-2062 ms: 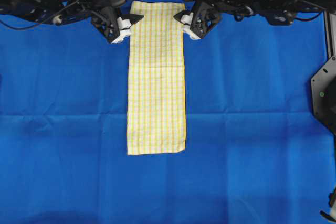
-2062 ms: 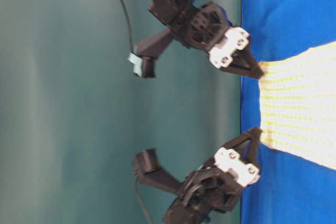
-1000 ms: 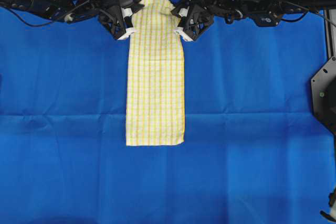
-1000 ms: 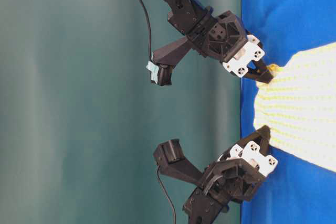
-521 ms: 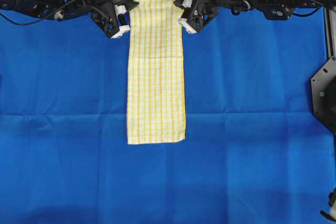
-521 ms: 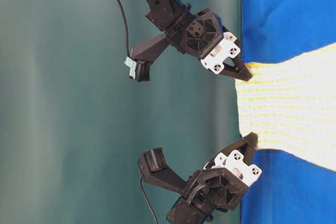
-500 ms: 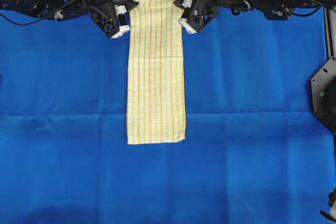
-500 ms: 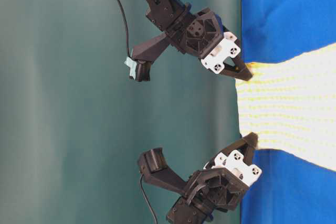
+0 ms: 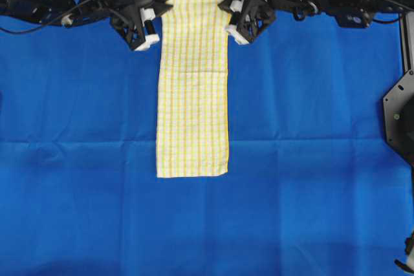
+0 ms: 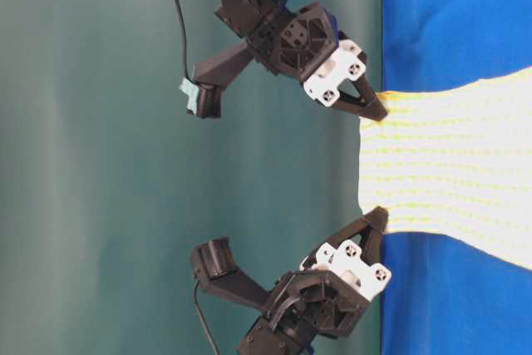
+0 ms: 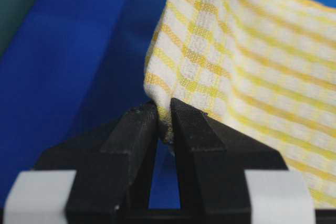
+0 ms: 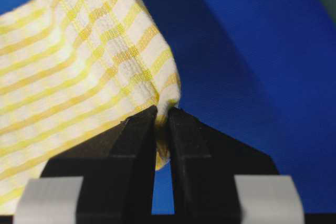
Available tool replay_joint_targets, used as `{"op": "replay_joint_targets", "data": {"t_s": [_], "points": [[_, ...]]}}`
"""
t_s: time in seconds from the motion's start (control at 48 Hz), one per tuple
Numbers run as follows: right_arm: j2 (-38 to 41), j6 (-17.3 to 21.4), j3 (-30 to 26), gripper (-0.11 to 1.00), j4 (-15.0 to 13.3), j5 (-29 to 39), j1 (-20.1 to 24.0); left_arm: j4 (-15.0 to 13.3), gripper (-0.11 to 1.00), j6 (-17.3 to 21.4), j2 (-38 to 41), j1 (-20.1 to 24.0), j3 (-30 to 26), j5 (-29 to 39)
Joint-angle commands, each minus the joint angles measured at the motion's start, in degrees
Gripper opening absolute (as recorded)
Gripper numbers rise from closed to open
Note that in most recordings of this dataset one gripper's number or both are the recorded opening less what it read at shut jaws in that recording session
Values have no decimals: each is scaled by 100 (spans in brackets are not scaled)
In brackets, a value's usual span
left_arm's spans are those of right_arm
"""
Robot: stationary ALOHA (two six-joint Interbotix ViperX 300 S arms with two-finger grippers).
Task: Fold the yellow towel.
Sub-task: 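Pull the top end down over the strip toward the bottom end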
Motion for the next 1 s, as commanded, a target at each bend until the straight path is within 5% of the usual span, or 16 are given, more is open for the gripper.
{"op": "replay_joint_targets", "data": {"t_s": [0.0,0.354,0.625,0.979], "points": [[-299,18,88,5,18,-18,167,-9,6,-26,-272,-132,62,18],[-923,26,756,5,308,-158,1222,-44,6,-334,-923,-1213,756,-18],[-1169,26,1151,5,642,-343,2101,-53,6,-835,-923,-2426,870,-9],[-1116,26,1257,5,1020,-562,3023,-53,6,-1362,-896,-3410,940,9]]}}
